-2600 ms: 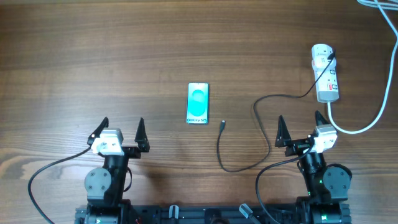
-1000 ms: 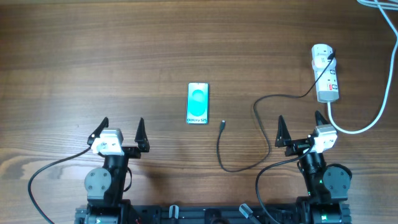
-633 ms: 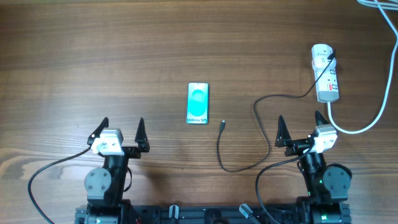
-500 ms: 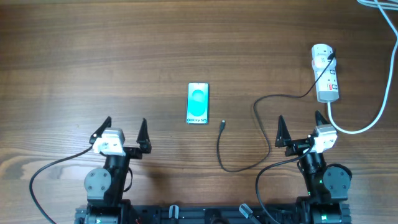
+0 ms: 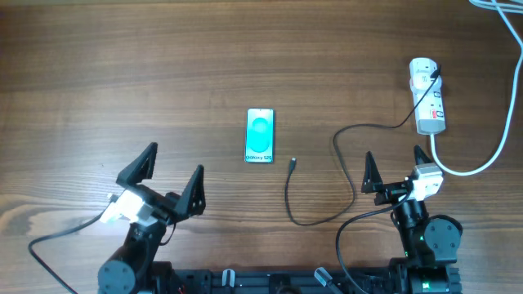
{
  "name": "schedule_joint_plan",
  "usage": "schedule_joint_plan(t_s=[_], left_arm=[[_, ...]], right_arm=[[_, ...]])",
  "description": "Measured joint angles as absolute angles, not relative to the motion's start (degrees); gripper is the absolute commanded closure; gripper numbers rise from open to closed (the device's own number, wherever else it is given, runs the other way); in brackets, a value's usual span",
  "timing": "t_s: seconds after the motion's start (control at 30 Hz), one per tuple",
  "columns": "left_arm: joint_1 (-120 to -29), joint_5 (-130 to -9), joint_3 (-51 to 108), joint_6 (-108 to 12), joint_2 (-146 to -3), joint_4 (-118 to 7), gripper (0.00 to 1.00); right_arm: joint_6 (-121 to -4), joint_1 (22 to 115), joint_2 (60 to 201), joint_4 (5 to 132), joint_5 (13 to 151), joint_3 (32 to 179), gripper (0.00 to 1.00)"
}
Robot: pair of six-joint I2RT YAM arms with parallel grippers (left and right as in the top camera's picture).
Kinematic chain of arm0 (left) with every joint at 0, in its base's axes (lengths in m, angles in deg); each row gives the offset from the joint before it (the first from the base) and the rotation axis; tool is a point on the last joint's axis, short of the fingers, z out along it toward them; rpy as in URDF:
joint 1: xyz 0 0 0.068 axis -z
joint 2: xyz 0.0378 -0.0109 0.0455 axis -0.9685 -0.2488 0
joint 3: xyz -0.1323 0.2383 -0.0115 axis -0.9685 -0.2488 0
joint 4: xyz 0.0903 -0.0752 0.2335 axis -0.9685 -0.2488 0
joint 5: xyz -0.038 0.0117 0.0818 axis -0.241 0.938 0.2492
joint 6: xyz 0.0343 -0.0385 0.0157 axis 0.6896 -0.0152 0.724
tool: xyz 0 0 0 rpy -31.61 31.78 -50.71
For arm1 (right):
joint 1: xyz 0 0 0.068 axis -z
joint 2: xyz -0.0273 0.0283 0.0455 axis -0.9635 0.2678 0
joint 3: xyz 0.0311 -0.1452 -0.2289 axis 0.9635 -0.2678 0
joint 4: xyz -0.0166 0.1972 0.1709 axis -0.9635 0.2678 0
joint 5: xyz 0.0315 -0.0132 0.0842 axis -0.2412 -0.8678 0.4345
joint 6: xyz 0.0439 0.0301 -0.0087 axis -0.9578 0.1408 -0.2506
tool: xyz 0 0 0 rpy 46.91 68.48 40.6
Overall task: Plug charger to phone and switch on socket
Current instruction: 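Move the left gripper over the blue phone and lower it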
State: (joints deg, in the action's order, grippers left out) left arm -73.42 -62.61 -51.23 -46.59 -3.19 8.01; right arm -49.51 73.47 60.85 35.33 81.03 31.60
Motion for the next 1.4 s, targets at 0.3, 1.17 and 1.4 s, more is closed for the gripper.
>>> schedule_joint_plan(t_s=[0.3, 1.17, 1.4], left_arm=[[-73.42, -62.09, -46.59, -50.85, -3.54, 14.50, 0.00], [-65.02, -65.96, 44.79, -47.11, -78.59, -89.62, 0.00], [-56.94, -52.71, 61.66, -47.86, -96.56, -105.03, 0.00]], right_arm=[[-49.51, 73.47, 60.85, 35.33, 81.03, 31.60, 0.00], [-49.51, 73.47, 60.85, 35.36, 80.85, 31.60, 0.00], [-49.51, 73.47, 60.85, 35.33, 80.85, 31.60, 0.00]])
